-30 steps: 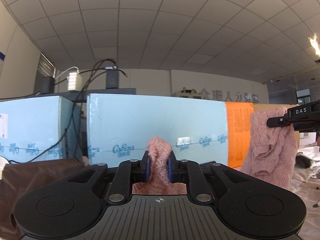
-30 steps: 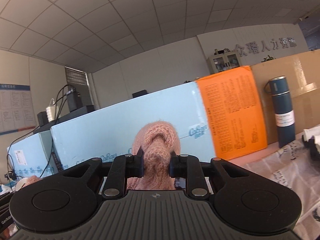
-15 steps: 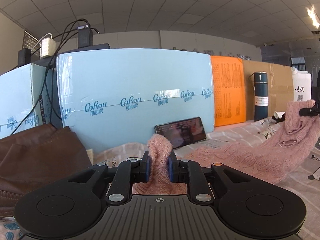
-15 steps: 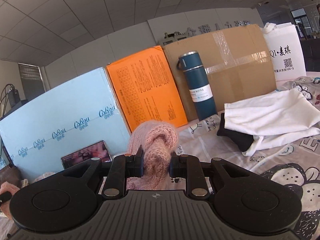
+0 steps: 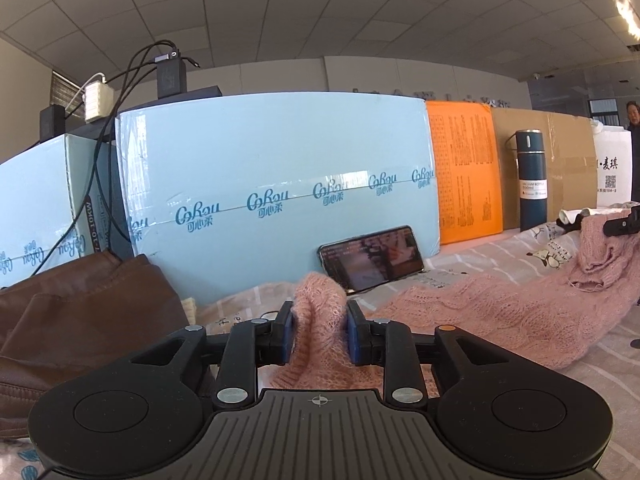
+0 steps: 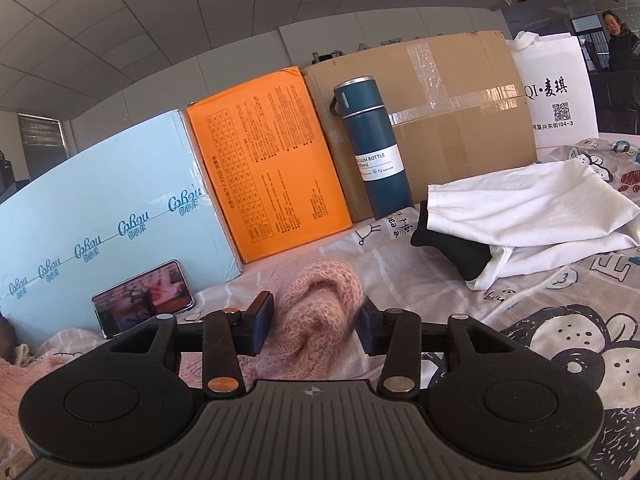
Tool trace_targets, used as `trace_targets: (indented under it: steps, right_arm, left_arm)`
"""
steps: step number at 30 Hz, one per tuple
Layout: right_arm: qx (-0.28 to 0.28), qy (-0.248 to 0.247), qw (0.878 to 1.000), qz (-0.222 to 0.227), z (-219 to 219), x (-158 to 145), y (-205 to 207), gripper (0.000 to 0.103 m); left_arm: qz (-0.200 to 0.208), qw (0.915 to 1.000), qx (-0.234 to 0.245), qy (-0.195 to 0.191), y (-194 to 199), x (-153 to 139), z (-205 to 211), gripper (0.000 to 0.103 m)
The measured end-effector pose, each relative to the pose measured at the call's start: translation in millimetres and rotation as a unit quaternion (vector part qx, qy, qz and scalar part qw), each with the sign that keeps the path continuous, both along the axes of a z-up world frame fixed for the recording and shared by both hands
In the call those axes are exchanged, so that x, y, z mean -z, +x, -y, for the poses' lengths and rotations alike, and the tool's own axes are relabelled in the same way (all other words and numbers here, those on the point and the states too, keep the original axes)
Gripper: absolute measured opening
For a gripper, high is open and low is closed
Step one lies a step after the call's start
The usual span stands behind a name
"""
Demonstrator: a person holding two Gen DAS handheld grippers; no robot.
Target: Fold clothes
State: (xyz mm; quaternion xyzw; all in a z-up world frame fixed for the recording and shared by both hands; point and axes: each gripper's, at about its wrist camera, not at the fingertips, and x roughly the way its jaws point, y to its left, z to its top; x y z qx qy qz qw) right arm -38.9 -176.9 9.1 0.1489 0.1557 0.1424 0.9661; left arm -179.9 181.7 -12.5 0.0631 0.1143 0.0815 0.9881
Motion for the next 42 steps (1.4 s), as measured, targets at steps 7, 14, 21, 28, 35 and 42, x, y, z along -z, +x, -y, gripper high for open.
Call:
trace_targets:
  steps: [7,14,21,28,35,42]
  right_arm:
    - [0.019,-0.010,1.000,0.017,0.0,-1.9,-4.7,0.083]
    - [0.009,-0.022,0.999,0.026,-4.2,-3.6,-6.7,0.092]
    - [0.003,-0.028,0.999,0.034,-7.5,-4.7,-8.8,0.098]
    - [-0.006,-0.037,0.999,0.034,-11.4,-4.8,-8.2,0.100]
    - [-0.016,-0.040,0.998,0.041,-12.4,-5.8,-9.6,0.102]
    - [-0.059,-0.057,0.995,0.048,-17.3,-10.3,-16.0,0.102]
  left_arm:
    - [0.010,0.9998,-0.019,-0.002,-2.6,-0.6,-1.6,0.063]
    - [0.014,0.9996,-0.024,0.004,-3.3,-0.9,0.0,0.076]
    - [0.038,0.9986,-0.036,-0.003,-7.1,-2.8,-1.1,0.092]
    - [0.040,0.9986,-0.035,-0.008,-6.8,-3.0,-1.0,0.096]
    - [0.038,0.9985,-0.035,-0.017,-6.6,-2.3,-3.2,0.098]
    - [0.036,0.9984,-0.036,-0.025,-6.5,-2.1,-5.9,0.099]
